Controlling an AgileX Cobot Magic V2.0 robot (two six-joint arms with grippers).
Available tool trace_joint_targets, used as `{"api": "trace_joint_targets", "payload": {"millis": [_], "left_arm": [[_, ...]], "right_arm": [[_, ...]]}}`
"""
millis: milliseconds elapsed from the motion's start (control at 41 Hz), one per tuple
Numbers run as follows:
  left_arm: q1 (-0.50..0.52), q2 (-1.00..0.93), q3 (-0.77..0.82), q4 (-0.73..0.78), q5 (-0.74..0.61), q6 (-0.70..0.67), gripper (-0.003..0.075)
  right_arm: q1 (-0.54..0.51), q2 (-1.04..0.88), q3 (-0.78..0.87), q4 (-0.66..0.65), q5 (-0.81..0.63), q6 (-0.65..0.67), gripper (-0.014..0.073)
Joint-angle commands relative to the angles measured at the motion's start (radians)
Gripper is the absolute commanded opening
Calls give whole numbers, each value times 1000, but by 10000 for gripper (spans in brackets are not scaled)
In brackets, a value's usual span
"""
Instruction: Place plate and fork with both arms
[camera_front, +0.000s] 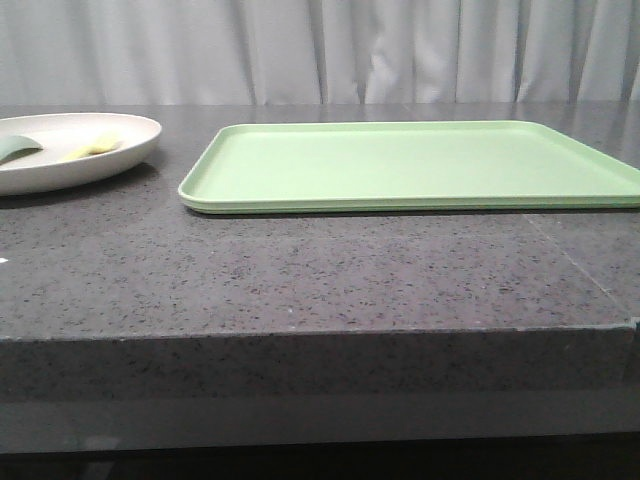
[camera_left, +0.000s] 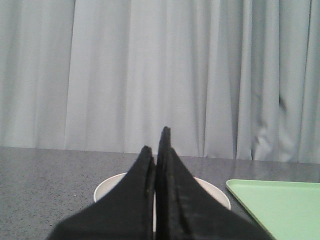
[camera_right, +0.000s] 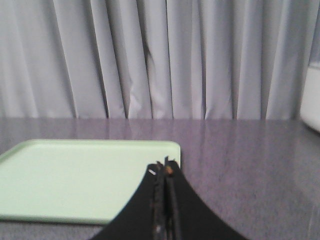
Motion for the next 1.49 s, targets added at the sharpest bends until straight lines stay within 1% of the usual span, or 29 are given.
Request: {"api": "trace_joint_targets", "payload": {"millis": [0, 98, 195, 342, 439, 561, 610, 683, 708, 781, 854, 903, 927, 952, 1001, 1049, 1123, 1220, 1318, 1367, 1464], "left_arm": [[3, 18, -101, -18, 7, -1, -18], [3, 92, -204, -18, 123, -1, -18], [3, 209, -316, -15, 271, -1, -18], [3, 404, -470, -6, 440, -1, -18], [3, 502, -532, -6, 484, -1, -18], [3, 576, -561, -6, 487, -1, -18], [3, 593, -563, -6, 486, -1, -18], [3, 610, -563, -6, 476, -1, -13], [3, 612, -563, -6, 472, -1, -6], [3, 621, -563, -6, 451, -1, 66], [3, 622, -563, -6, 427, -1, 200], [3, 622, -563, -6, 410, -1, 316], [3, 622, -563, -6, 397, -1, 401], [3, 622, -563, -6, 390, -1, 434], [3, 622, -563, -6, 359, -1, 543], [3, 622, -563, -6, 322, -1, 601], [3, 622, -565, -13, 273, -1, 618], [3, 628, -577, -13, 270, -1, 618], [3, 675, -612, 5, 280, -1, 618], [3, 715, -663, 20, 313, -1, 618], [3, 827, -789, 20, 425, -1, 618]], "right_arm": [[-6, 38, -138, -11, -8, -5, -114], [-6, 121, -244, -11, 97, -5, -114], [-6, 240, -357, -11, 213, -5, -111], [-6, 404, -464, -11, 305, -5, -106], [-5, 477, -488, -6, 312, -5, -106], [-5, 517, -492, -6, 310, -5, -96], [-5, 520, -492, -6, 310, -5, -70], [-5, 520, -492, -6, 310, -5, -5], [-5, 520, -492, -6, 310, -5, 29], [-5, 520, -492, -6, 310, -5, 134], [-5, 520, -492, -6, 310, -5, 255], [-5, 520, -492, -6, 310, -5, 321], [-5, 520, -492, -6, 310, -5, 353], [-5, 520, -492, -6, 310, -5, 374], [-5, 520, -492, -6, 310, -5, 423], [-5, 520, -492, -6, 310, -5, 455], [-5, 520, -492, -6, 310, -5, 489], [-5, 520, -492, -6, 310, -5, 492], [-5, 520, -492, -6, 310, -5, 492], [-5, 520, -492, -6, 310, -5, 492], [-5, 520, -492, -6, 310, -5, 492]]}}
